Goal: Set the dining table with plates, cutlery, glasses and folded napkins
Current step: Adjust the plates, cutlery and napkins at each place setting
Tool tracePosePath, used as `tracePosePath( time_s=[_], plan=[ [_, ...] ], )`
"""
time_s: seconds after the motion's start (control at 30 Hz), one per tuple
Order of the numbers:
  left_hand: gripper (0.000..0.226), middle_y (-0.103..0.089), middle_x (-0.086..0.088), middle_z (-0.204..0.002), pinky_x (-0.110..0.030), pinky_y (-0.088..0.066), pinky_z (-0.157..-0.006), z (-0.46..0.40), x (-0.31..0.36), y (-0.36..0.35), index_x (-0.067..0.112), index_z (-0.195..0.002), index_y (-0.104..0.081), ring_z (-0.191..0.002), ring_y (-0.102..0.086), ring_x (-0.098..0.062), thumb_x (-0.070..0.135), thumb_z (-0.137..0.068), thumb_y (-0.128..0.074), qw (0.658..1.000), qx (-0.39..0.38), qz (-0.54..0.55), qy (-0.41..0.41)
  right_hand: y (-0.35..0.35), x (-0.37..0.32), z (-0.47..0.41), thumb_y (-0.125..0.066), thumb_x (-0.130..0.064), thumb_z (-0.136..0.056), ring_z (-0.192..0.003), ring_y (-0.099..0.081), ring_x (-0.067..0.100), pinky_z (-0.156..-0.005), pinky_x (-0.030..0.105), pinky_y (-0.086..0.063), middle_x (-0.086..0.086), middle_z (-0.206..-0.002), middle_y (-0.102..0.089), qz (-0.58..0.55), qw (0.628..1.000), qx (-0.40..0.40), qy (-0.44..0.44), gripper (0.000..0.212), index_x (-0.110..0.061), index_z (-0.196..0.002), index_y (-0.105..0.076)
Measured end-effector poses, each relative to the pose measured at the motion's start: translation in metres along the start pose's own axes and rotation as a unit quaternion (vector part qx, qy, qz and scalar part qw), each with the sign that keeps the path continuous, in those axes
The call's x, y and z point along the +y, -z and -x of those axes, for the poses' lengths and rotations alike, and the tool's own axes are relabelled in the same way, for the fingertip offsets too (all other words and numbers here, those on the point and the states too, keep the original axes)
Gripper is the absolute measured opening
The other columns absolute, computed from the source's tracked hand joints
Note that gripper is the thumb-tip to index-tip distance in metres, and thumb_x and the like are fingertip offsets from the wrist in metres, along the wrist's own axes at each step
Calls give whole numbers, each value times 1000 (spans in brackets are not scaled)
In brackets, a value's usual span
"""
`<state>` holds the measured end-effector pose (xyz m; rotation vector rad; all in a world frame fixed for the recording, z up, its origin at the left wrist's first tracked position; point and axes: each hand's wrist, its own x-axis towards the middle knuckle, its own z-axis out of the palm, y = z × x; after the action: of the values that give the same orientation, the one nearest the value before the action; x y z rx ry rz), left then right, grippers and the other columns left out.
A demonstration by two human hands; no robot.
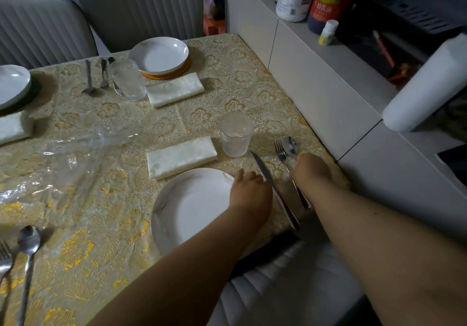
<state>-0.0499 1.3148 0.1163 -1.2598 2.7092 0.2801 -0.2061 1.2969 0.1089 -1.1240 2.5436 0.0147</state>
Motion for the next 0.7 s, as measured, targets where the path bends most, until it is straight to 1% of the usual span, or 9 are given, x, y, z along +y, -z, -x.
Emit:
tracePosePath(
  time_s=[0.03,0.1,0.2,0.3,0.4,0.47,0.5,0.63,0.7],
  plan=[
    [47,-45,-8,-145,-49,-6,-117,-5,6,-3,17,-143,-42,-138,-30,-26,29,-97,-40,999,-41,-21,8,-2,1,-2,-51,-7,-94,-106,-60,32,-77,33,-49,15,-116,-62,3,1000,-4,4,22,-4,-113,-60],
    [60,-29,-10,-155,-53,7,-117,-11,13,-11,17,-151,-26,-145,-17,-25,40,-97,-42,995,-90,-38,25,-3,2,-3,-50,-6,-94,-106,-60,31,-76,33,-49,15,-117,-62,8,1000,-7,8,23,-4,-114,-60],
    [76,-20,-12,-158,-52,8,-116,-17,17,-16,16,-153,-13,-147,-11,-26,52,-94,-45,994,-104,-33,31,-2,3,-7,-50,-3,-93,-109,-59,32,-80,34,-50,16,-120,-60,10,1000,-24,7,26,-3,-118,-58],
    [78,-17,-12,-159,-50,7,-117,-24,16,-15,18,-153,-12,-148,-10,-25,55,-93,-44,995,-91,-15,29,0,5,-11,-55,-4,-90,-105,-62,31,-75,32,-49,15,-115,-63,1,998,-61,-1,24,-3,-114,-60],
    [78,-15,-13,-159,-48,8,-117,-31,11,-15,19,-153,-11,-148,-8,-25,56,-93,-44,996,-87,-9,27,0,7,-12,-58,-5,-88,-95,-67,28,-67,29,-48,13,-104,-68,-16,995,-94,-9,7,-6,-93,-63],
    [80,-15,-13,-159,-47,8,-117,-34,9,-15,18,-154,-12,-148,-8,-25,58,-92,-45,996,-86,-5,32,0,8,-12,-59,-6,-88,-93,-67,27,-67,29,-49,13,-100,-69,-24,995,-98,-12,4,-8,-85,-61],
    [81,-16,-13,-159,-47,8,-117,-36,8,-15,18,-154,-12,-148,-8,-25,59,-91,-45,996,-82,-5,35,0,8,-13,-60,-7,-87,-93,-67,27,-68,29,-50,13,-100,-69,-27,995,-99,-12,2,-7,-87,-62],
    [82,-17,-15,-159,-47,8,-117,-37,9,-18,18,-153,-13,-148,-10,-26,62,-91,-43,997,-64,3,47,2,7,-13,-66,-15,-87,-96,-65,28,-60,25,-45,12,-105,-67,-17,996,-87,-3,18,-5,-102,-63],
    [82,-14,-16,-159,-47,7,-117,-35,10,-21,23,-153,-10,-148,-8,-28,63,-90,-43,997,-63,10,49,5,9,-15,-68,-20,-87,-102,-62,29,-67,29,-45,12,-110,-64,-2,999,-54,-6,28,-5,-110,-61]
  ],
)
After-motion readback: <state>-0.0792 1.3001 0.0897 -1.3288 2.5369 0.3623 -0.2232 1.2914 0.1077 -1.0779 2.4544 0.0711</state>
